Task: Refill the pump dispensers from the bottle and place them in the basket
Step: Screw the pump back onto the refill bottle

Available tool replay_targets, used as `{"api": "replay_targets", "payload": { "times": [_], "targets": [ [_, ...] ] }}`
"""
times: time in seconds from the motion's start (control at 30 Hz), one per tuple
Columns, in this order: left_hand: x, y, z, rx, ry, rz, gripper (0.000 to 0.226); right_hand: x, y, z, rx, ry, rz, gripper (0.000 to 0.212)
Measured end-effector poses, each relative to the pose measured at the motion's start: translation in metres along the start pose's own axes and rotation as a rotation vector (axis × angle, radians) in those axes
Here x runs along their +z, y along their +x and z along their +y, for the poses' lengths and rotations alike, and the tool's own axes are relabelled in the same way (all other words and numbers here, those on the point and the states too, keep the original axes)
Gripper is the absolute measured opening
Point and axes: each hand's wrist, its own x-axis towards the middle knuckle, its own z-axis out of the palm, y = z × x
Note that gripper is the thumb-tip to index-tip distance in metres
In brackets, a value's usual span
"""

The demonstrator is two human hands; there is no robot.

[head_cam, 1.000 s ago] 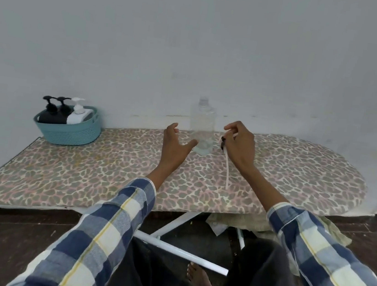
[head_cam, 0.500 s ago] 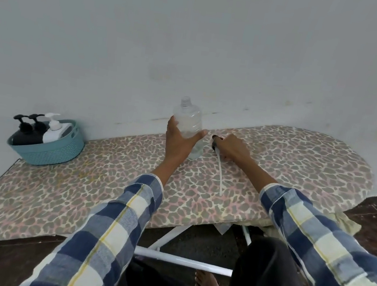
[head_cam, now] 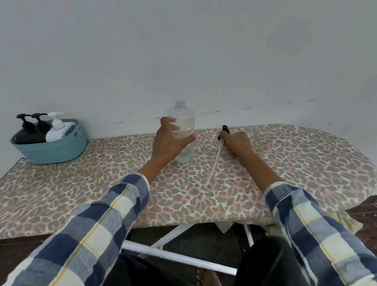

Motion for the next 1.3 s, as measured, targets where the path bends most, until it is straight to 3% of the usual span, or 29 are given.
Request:
{"api": "replay_targets", "payload": {
  "times": [0.17, 0.27, 0.37, 0.7, 1.0, 1.3],
  "targets": [
    [-0.046, -0.012, -0.013, 0.057, 0.168, -0.025, 0.086, -0.008, -0.012, -0.023, 0.008, 0.519, 0.006, 0.030],
    [-0.074, -0.019, -0.020, 0.068, 0.236, -0.012, 0.085, -0.011, -0.018, -0.042, 0.035, 0.755, 0.007, 0.024],
    [-0.098, -0.027, -0.027, 0.091, 0.305, -0.012, 0.083, -0.009, -0.023, -0.061, 0.032, 0.892, -0.011, 0.031],
    [-0.120, -0.045, -0.030, 0.158, 0.386, -0.015, 0.082, -0.004, -0.048, -0.096, -0.100, 1.000, 0.046, 0.027],
    [-0.114, -0.044, -0.026, 0.241, 0.439, -0.059, 0.083, -0.015, -0.059, -0.098, -0.277, 0.793, 0.204, 0.033],
    [-0.113, -0.047, -0.024, 0.243, 0.464, -0.050, 0.084, -0.016, -0.064, -0.097, -0.368, 0.720, 0.199, 0.027]
  ]
}}
